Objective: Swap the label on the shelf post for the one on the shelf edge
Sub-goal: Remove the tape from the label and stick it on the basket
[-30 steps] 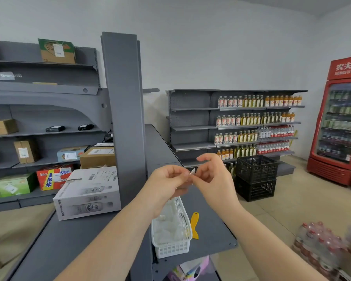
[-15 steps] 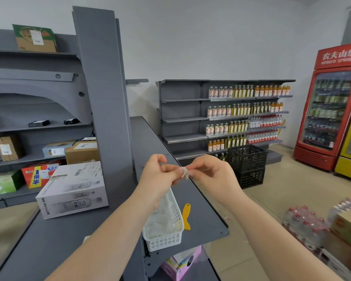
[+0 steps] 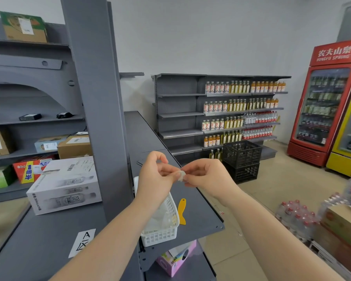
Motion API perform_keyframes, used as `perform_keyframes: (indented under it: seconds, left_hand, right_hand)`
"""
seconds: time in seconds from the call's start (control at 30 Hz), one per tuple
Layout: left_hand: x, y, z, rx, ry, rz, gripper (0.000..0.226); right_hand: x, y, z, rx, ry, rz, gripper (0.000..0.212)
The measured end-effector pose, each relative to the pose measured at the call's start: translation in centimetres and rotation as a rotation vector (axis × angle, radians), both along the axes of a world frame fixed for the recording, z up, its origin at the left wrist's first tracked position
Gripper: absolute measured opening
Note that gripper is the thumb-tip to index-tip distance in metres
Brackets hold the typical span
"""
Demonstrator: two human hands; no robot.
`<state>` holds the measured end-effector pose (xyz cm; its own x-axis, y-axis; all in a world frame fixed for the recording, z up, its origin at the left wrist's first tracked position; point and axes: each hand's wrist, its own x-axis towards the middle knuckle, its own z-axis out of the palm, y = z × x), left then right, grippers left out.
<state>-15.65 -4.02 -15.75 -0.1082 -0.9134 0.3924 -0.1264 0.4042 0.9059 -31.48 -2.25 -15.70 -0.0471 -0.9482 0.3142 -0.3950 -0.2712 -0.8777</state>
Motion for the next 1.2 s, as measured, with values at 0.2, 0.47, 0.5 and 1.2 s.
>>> perform_keyframes:
  seconds: [0.2, 0.47, 0.5, 1.2]
  left_hand:
    - [-0.3, -0.3, -0.9, 0.038, 0.031, 0.000, 0.045]
    - [-0.1, -0.7, -1.7, 0.153, 0.076, 0.004, 0.039]
    - [0.0, -0.7, -1.8, 0.175, 0.095, 0.005, 0.038]
    - [1.9, 0.6, -4.0, 0.220, -0.074, 0.116, 0.035]
  right_hand:
    - [0.3, -0.3, -0.5, 0.000, 0.074, -0.084, 0.013]
    - [0.2, -0.8, -1.3, 0.022, 0.201, -0.081, 0.007]
    - [0.3, -0.8, -1.5, 0.020, 0.217, -0.080, 0.006]
    - [3.0, -4.6, -8.3, 0.210, 0.257, -0.087, 0.018]
